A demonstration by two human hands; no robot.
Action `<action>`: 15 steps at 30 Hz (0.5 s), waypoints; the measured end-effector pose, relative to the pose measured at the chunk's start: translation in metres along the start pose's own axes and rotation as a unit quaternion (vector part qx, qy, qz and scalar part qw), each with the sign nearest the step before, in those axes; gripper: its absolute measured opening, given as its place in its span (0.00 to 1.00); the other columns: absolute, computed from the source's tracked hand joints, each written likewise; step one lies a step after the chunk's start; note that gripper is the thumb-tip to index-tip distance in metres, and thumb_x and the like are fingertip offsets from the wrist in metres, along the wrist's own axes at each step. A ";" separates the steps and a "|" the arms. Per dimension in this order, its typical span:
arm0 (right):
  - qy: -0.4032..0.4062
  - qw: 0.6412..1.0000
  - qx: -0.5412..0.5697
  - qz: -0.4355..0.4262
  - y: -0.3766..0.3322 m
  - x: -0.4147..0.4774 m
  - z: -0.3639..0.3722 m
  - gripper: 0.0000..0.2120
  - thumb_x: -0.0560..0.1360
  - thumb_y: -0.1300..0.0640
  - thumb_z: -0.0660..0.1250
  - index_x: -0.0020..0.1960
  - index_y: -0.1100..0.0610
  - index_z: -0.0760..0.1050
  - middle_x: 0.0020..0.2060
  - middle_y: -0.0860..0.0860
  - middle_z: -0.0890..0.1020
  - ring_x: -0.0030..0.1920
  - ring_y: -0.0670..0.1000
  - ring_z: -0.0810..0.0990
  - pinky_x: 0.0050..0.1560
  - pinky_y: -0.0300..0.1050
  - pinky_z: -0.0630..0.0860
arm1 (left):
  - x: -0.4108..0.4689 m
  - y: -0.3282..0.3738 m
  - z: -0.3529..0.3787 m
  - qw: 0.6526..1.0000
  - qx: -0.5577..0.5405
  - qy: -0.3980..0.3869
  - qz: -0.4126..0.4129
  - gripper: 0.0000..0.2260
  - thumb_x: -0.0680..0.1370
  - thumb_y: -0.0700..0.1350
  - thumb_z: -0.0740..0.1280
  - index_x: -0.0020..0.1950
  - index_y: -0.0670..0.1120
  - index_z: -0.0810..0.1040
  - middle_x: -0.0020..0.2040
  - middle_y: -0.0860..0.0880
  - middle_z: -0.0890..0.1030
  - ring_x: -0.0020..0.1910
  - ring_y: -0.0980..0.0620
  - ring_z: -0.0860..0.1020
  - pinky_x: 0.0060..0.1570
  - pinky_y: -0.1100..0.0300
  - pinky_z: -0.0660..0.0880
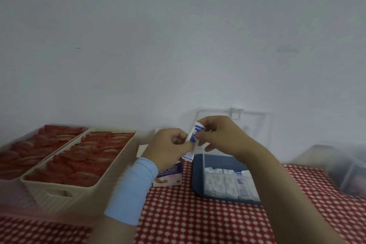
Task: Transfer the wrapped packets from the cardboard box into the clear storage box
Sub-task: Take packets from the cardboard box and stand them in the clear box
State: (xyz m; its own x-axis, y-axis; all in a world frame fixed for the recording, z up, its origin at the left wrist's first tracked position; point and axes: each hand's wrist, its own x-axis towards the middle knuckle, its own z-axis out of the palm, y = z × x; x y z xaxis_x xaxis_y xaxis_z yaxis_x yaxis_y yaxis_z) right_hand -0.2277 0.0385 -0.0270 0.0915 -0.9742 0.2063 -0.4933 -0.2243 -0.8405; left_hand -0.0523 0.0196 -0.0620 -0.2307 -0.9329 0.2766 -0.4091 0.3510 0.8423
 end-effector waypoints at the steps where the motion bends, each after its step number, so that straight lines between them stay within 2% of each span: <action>1: -0.002 1.000 0.011 0.011 0.001 -0.003 -0.004 0.06 0.77 0.64 0.69 0.50 0.58 0.83 0.41 0.55 0.87 0.38 0.47 0.84 0.40 0.42 0.82 | 0.000 0.001 0.004 1.000 -0.008 0.012 0.000 0.04 0.75 0.44 0.73 0.43 0.45 0.83 0.37 0.48 0.85 0.37 0.47 0.83 0.42 0.54 0.80; 3: 0.000 0.999 0.034 0.027 0.002 -0.006 -0.011 0.05 0.77 0.63 0.69 0.50 0.59 0.84 0.41 0.56 0.87 0.38 0.48 0.85 0.41 0.42 0.83 | 0.001 0.004 0.011 0.999 -0.033 0.017 -0.004 0.03 0.75 0.43 0.73 0.43 0.44 0.84 0.37 0.48 0.86 0.38 0.47 0.84 0.43 0.52 0.81; 6: 0.000 0.998 0.041 0.037 0.002 -0.012 -0.021 0.04 0.77 0.61 0.70 0.49 0.59 0.84 0.41 0.55 0.87 0.37 0.46 0.85 0.43 0.44 0.84 | 0.000 0.014 0.022 0.998 -0.065 0.008 -0.009 0.03 0.75 0.41 0.72 0.45 0.41 0.83 0.39 0.44 0.86 0.36 0.50 0.82 0.38 0.58 0.79; 7: -0.002 0.998 0.036 0.042 0.003 -0.013 -0.023 0.04 0.77 0.62 0.70 0.49 0.60 0.84 0.41 0.56 0.87 0.37 0.46 0.85 0.43 0.44 0.83 | 0.000 0.016 0.025 0.999 -0.051 0.001 -0.001 0.04 0.75 0.42 0.72 0.45 0.42 0.83 0.40 0.45 0.86 0.37 0.50 0.82 0.39 0.59 0.79; 9: 0.002 0.998 0.023 0.054 0.006 -0.014 -0.027 0.04 0.77 0.62 0.70 0.48 0.61 0.83 0.41 0.58 0.87 0.36 0.46 0.84 0.41 0.42 0.83 | 0.001 0.016 0.026 0.999 0.035 -0.015 0.027 0.05 0.75 0.48 0.72 0.47 0.47 0.84 0.43 0.51 0.85 0.44 0.52 0.82 0.48 0.58 0.79; 11: 0.017 0.998 0.016 0.066 0.010 -0.015 -0.031 0.04 0.77 0.63 0.69 0.46 0.61 0.82 0.39 0.57 0.86 0.35 0.46 0.84 0.40 0.42 0.82 | 0.002 0.011 0.020 0.986 0.154 -0.026 0.061 0.10 0.76 0.52 0.71 0.56 0.53 0.81 0.55 0.56 0.82 0.55 0.57 0.77 0.58 0.60 0.73; 13: 0.036 0.996 0.010 0.082 0.014 -0.013 -0.033 0.04 0.78 0.63 0.68 0.46 0.61 0.82 0.38 0.55 0.86 0.35 0.47 0.83 0.39 0.42 0.81 | 0.005 0.001 0.010 0.957 0.275 -0.048 0.079 0.21 0.75 0.52 0.71 0.68 0.55 0.75 0.67 0.56 0.74 0.67 0.55 0.68 0.69 0.56 0.66; 15: 0.052 0.994 0.000 0.099 0.019 -0.011 -0.033 0.06 0.77 0.64 0.68 0.43 0.61 0.81 0.38 0.55 0.86 0.33 0.47 0.83 0.35 0.39 0.80 | 0.009 -0.014 0.004 0.914 0.395 -0.081 0.056 0.32 0.73 0.51 0.70 0.76 0.56 0.64 0.76 0.53 0.65 0.75 0.50 0.60 0.75 0.53 0.57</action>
State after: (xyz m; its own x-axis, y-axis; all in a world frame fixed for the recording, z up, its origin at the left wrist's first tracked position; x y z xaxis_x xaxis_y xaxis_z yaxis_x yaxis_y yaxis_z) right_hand -0.2672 0.0462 -0.0288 -0.0978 -0.9914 0.0869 -0.4924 -0.0277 -0.8700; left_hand -0.0523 0.0069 -0.0728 -0.4109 -0.8861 0.2144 -0.8696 0.4516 0.1995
